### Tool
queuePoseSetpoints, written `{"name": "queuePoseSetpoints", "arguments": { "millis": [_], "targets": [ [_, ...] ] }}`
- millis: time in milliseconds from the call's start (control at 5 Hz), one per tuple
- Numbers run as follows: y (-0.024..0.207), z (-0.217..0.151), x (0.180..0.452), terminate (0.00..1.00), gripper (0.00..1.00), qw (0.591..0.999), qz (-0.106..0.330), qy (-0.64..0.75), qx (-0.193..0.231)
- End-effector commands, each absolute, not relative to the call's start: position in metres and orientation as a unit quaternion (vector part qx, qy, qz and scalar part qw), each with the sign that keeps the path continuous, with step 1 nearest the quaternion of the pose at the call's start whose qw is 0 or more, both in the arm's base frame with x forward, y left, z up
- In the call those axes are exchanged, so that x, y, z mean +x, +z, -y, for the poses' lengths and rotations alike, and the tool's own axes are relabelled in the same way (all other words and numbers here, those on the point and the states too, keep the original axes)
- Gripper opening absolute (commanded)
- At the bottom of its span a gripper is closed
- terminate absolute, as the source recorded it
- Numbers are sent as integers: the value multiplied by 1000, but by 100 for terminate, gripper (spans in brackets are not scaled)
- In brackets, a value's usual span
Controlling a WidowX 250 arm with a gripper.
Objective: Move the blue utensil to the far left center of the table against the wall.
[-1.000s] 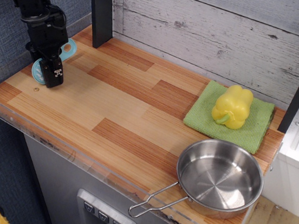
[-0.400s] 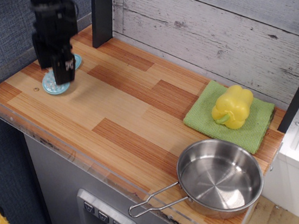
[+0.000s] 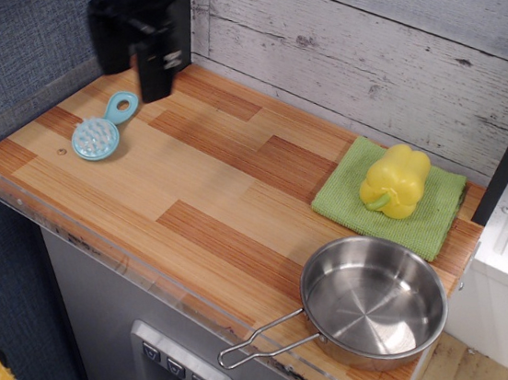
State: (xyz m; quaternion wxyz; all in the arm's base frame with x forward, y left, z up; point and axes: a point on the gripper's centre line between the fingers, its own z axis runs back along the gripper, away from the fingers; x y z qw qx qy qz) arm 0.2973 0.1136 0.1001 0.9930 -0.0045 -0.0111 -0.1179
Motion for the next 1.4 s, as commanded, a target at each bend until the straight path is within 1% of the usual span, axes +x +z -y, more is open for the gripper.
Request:
{"name": "queuePoseSetpoints", "arguments": {
  "millis": [0, 200, 600, 800, 1000, 1200],
  "targets": [
    [121, -20, 317, 0, 100, 990, 51, -129, 8],
    [129, -8, 314, 0, 100, 987, 59, -149, 30],
    [133, -8, 299, 0, 100, 988, 65, -136, 41],
    [125, -7, 290, 0, 100, 992, 62, -106, 8],
    [125, -7, 290, 0, 100, 992, 62, -106, 8],
    [125, -7, 290, 100, 100, 992, 62, -106, 8]
  ]
}}
